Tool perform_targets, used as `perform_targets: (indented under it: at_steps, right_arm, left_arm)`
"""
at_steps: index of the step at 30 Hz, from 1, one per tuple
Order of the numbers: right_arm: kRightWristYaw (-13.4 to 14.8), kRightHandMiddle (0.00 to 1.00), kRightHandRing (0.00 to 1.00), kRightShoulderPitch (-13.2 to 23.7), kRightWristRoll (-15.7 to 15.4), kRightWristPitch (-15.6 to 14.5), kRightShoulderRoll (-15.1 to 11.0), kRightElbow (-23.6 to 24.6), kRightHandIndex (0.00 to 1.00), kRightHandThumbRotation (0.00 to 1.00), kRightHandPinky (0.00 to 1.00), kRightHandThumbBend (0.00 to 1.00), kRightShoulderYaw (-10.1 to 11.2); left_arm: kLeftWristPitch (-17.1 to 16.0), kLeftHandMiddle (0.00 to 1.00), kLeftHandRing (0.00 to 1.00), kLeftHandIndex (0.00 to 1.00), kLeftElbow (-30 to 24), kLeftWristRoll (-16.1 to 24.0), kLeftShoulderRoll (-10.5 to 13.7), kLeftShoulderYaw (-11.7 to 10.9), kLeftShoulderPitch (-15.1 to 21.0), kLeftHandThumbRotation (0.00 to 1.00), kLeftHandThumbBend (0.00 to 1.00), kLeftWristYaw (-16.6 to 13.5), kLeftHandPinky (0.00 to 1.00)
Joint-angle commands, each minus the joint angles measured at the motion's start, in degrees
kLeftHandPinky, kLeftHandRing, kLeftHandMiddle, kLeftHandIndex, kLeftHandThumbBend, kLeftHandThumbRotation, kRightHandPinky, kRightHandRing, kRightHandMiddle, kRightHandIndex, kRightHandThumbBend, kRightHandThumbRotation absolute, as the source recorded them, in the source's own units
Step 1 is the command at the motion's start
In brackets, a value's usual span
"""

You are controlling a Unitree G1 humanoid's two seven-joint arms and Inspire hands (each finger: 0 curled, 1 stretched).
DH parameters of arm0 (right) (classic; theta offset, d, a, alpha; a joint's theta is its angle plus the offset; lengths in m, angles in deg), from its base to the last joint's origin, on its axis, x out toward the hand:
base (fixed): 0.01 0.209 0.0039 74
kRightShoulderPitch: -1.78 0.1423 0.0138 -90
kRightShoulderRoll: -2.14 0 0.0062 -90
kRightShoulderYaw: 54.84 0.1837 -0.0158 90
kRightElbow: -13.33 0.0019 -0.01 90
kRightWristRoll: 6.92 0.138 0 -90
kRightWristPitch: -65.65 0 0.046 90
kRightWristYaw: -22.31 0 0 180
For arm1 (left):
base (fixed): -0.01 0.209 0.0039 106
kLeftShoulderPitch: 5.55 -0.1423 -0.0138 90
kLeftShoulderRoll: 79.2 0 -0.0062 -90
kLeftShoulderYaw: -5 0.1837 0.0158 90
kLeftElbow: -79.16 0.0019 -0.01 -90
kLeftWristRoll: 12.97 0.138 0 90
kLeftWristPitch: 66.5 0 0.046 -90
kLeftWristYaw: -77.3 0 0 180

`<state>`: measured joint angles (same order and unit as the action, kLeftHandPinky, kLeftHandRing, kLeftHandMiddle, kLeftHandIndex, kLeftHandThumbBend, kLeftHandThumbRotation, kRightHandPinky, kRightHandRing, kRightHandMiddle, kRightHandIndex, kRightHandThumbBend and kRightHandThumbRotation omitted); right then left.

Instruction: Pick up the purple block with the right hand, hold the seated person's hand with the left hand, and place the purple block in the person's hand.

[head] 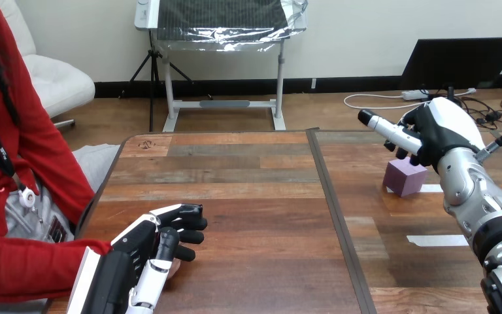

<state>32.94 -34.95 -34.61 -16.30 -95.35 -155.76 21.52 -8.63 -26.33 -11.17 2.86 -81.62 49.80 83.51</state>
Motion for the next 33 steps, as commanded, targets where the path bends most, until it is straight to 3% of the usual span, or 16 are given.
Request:
perform_targets:
  at_steps: [1,6,9,15,27,33]
  right_arm:
    - [-1.70,0.52,0.48,4.53,-1.04,-0.63,-0.08,1.36,0.53,1.00,0.43,0.77,-1.05]
    - [-4.03,0.55,0.51,4.95,-1.58,-1.75,-0.22,1.34,0.57,1.00,0.43,0.77,-1.40]
    - [-5.32,0.46,0.41,5.13,-1.99,-2.47,-0.27,1.30,0.51,1.00,0.34,0.78,-1.84]
    - [-7.80,0.51,0.46,5.19,-2.48,-3.44,-0.34,1.22,0.60,1.00,0.32,0.80,-2.45]
    - [-12.08,0.70,0.64,5.01,-2.97,-5.09,-0.22,1.15,0.82,1.00,0.44,0.83,-3.06]
    - [-12.99,0.73,0.67,4.76,-3.35,-5.68,-0.05,1.19,0.87,1.00,0.47,0.84,-3.41]
  left_arm:
    - [-0.78,0.69,0.66,0.69,-1.27,-0.12,-0.11,-0.41,2.31,0.90,0.36,0.04,0.58]
    - [-0.98,0.69,0.66,0.70,-1.23,0.14,-0.05,-0.45,2.23,0.90,0.36,0.01,0.58]
    - [-0.96,0.69,0.66,0.70,-1.31,0.09,-0.07,-0.39,2.11,0.90,0.36,0.05,0.58]
    - [-1.01,0.69,0.66,0.70,-1.45,0.08,-0.20,-0.27,1.94,0.90,0.35,-0.01,0.58]
    - [-1.38,0.70,0.66,0.70,-1.45,0.51,-0.15,-0.47,1.74,0.91,0.35,-0.18,0.58]
    - [-1.33,0.69,0.66,0.70,-1.51,0.70,-0.24,-0.56,1.59,0.91,0.36,-0.34,0.58]
